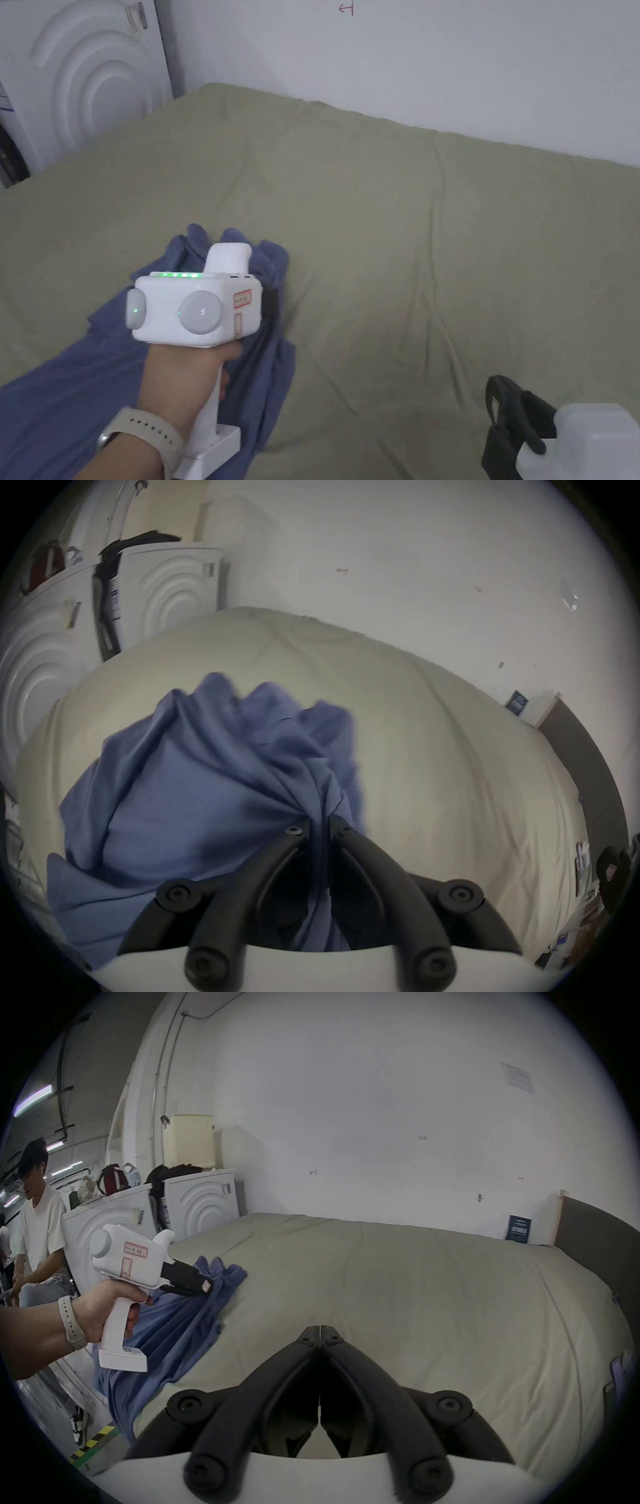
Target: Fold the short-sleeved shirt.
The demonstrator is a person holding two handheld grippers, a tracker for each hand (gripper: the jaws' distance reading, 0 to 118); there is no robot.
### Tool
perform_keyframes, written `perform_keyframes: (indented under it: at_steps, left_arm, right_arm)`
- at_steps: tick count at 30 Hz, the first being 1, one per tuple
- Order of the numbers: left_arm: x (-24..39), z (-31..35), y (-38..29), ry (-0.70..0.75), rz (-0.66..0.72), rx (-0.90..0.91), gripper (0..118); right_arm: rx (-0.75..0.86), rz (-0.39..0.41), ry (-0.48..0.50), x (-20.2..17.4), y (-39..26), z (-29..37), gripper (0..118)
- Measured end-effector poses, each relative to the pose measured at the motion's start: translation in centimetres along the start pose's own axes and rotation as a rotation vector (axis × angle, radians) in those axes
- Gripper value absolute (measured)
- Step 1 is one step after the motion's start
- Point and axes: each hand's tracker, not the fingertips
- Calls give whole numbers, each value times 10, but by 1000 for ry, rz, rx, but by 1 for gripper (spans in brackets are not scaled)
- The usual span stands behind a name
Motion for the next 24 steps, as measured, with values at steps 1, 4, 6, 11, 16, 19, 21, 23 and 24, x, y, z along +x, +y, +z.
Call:
perform_keyframes:
  at_steps: [1,4,6,11,16,19,21,23,24]
  left_arm:
    - [20,-8,3,-32,-22,-7,8]
    - [81,-29,7,-109,-70,0,8]
    - [129,-43,9,-183,-80,0,8]
    - [262,-65,10,-364,-176,18,7]
    - [402,-62,4,-577,-281,26,8]
    - [472,-61,-10,-663,-375,18,7]
    - [506,-71,-27,-684,-389,-19,7]
    - [529,-92,-51,-658,-405,-86,8]
    - [537,-106,-66,-645,-412,-136,8]
  right_arm:
    - [5,-8,-16,9,0,5,0]
    - [5,-18,-65,37,-1,20,0]
    - [4,-14,-116,60,-4,32,0]
    - [-8,-9,-234,118,-13,68,0]
    - [-50,-11,-346,174,-26,113,0]
    - [-77,6,-432,204,-36,144,0]
    - [-84,-11,-466,221,-41,159,0]
    - [-90,-30,-490,233,-46,169,0]
    - [-86,-39,-502,237,-49,174,0]
